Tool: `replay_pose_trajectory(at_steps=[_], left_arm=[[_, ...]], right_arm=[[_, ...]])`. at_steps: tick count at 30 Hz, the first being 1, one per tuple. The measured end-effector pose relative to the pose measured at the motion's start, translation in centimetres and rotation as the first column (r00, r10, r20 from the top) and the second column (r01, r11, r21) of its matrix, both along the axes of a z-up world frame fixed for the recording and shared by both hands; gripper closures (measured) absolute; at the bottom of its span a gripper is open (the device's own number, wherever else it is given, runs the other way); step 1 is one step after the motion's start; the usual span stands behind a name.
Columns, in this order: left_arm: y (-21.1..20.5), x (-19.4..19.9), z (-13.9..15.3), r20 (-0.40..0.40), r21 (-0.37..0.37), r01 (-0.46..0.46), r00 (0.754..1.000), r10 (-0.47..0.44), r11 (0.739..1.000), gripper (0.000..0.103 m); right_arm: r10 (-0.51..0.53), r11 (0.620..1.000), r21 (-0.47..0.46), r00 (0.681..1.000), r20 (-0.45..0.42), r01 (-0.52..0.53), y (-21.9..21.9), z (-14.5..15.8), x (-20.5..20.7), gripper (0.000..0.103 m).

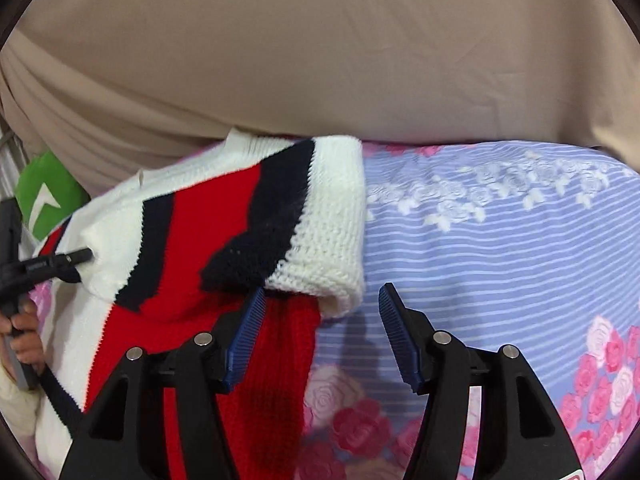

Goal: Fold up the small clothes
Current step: 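Carry the sleeve across the sweater body with the right gripper while the left gripper pinches the sweater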

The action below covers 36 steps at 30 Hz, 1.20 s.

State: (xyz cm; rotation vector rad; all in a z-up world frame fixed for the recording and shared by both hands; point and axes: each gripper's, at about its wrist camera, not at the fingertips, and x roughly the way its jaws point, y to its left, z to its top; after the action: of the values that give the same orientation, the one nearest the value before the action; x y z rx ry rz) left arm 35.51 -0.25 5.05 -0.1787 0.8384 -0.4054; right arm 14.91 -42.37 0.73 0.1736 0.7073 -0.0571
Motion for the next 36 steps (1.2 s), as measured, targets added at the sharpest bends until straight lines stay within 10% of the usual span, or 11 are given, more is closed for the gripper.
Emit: replay_pose_trajectory(at_steps=[2,3,7,10,15,22,27,28,29,34,36], left_arm=[[1.0,-0.4,3.2,0.104,-0.013,-0.015,0.994,0.016,1.000,0.095],[1.5,-0.6,4.7,0.148,-0.024,-0.023,0.989,0.026,0.999,0.095],[3.4,-0.8,7.6,0.230,-0.049,-0.074,0.970,0.083,0.996,0.095],[3.6,0.6,3.1,0.140,0.041,-0.102,0.986,0.095,0.994,0.095],[3.8,1.4,-2.2,0.057,0.048,-0.117,0.992,0.114,0.992,0.095],[3.6,1.0,-2.7,0.065,0.016,-0.119,0.991,0.118,0.993,0.094],[3.9,1.0,-2.5,0.075,0.027,-0.115,0.991,0.112,0.993,0.094],[4.1,0.8,-2.4,0.079,0.033,-0.115,0.991,0.112,0.993,0.094],[3.9,0.9,-2.5,0.083,0.037,-0.116,0.990,0.112,0.993,0.094],[3.4,0.2,-2.2,0.129,0.044,-0.122,0.985,0.116,0.992,0.094],[3.1,0.4,-2.4,0.121,0.061,-0.120,0.986,0.112,0.991,0.094]], right_arm=[[-0.014,1.000,-0.009,0.999,0.032,0.014,0.4,0.7,0.6,0.090],[-0.016,0.999,0.040,0.997,0.079,0.013,0.2,1.9,0.4,0.093],[-0.001,0.997,0.071,0.980,0.199,-0.013,0.6,3.3,-1.2,0.093],[-0.020,1.000,-0.012,0.999,-0.032,0.020,0.6,-1.5,1.8,0.092],[0.012,0.991,0.130,0.999,0.032,-0.016,-1.2,0.4,-1.0,0.082],[-0.023,0.974,0.225,0.977,0.212,-0.026,-3.3,5.8,1.1,0.035],[-0.070,0.964,0.254,0.997,-0.025,0.074,-3.2,1.2,10.8,0.035],[-0.064,0.970,0.232,0.996,-0.060,0.076,-2.8,0.4,12.0,0.046],[-0.052,0.978,0.198,0.996,-0.068,0.064,-2.1,0.1,12.8,0.080],[-0.055,0.955,0.296,0.964,0.260,-0.026,-2.2,4.1,7.8,0.086],[-0.106,0.967,0.245,0.985,0.134,0.071,-3.0,1.7,9.6,0.086]])
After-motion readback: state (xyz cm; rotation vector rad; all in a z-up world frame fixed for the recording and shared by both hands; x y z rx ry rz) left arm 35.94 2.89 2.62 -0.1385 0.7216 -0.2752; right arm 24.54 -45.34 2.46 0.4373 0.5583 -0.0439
